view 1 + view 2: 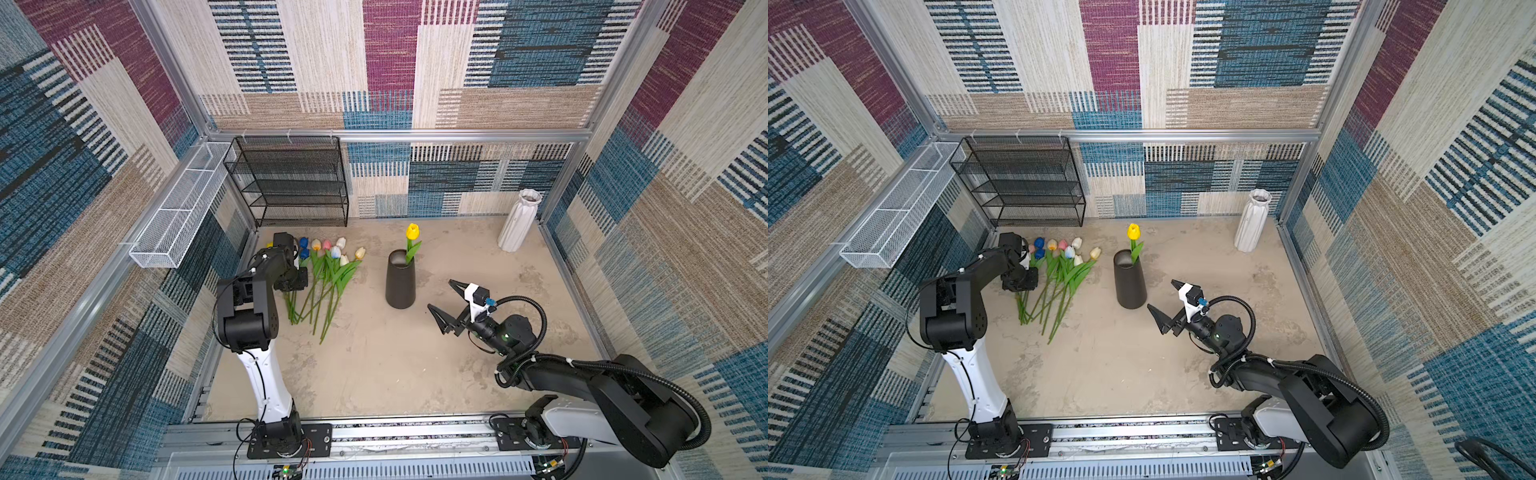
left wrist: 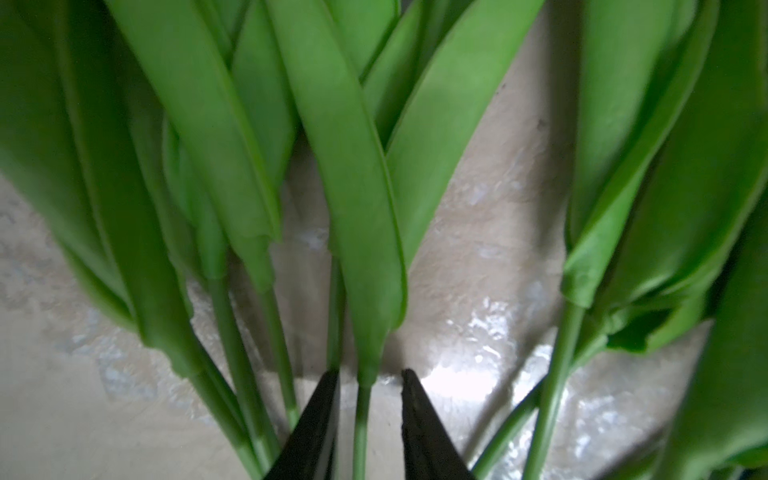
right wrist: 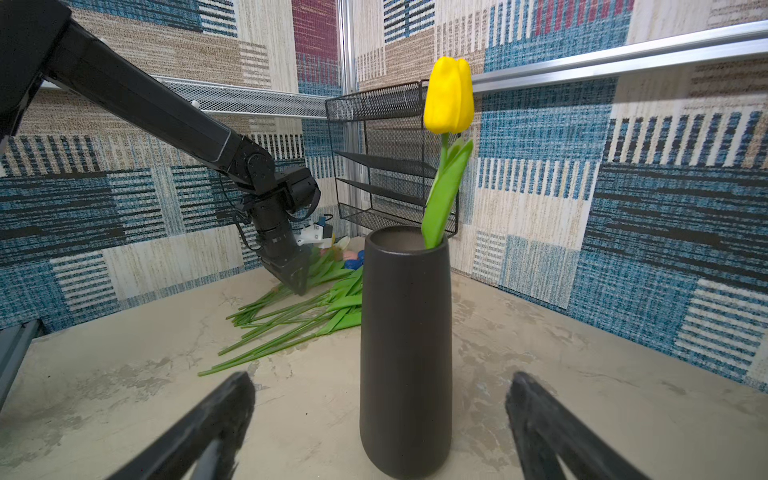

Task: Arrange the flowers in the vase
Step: 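Release the tulip, move the left gripper back and close on a blue tulip stem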

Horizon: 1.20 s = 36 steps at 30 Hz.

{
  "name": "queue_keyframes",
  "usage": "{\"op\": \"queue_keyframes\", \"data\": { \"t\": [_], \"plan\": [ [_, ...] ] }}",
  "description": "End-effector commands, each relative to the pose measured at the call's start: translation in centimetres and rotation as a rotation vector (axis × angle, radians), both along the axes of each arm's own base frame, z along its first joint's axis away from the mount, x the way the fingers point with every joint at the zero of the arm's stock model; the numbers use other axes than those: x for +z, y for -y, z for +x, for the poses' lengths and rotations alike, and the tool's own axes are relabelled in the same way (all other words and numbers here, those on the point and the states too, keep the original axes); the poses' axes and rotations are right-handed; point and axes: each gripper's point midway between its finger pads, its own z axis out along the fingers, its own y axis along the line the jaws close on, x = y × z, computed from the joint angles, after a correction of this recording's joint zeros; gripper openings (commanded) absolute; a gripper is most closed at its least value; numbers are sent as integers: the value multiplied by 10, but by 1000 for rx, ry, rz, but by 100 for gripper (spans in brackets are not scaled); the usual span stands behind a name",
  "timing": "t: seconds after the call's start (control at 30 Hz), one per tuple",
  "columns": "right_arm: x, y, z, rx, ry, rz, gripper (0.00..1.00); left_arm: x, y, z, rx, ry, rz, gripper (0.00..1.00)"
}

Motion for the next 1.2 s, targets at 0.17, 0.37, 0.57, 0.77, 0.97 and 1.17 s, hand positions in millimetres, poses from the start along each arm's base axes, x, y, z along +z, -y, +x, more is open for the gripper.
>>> {"op": "queue_keyframes", "data": {
  "t": [0.17,0.37,0.57,0.77,0.97,1.17],
  "plan": [
    [20,1,-5,5,57,34,98,23,12,-4,-26,24,13,13],
    [22,4,-6,-2,65,39,99,52,25,-7,-23,86,-25,4],
    [21,4,-8,2,62,43,99,78,41,-13,-24,150,-67,0],
    [19,3,-7,8,56,41,99,69,25,-12,16,134,-2,32],
    [19,2,-7,10,53,40,99,36,26,-8,-7,26,-28,37],
    [19,2,-7,12,54,40,99,12,25,-10,-1,-29,-19,38]
  ]
}}
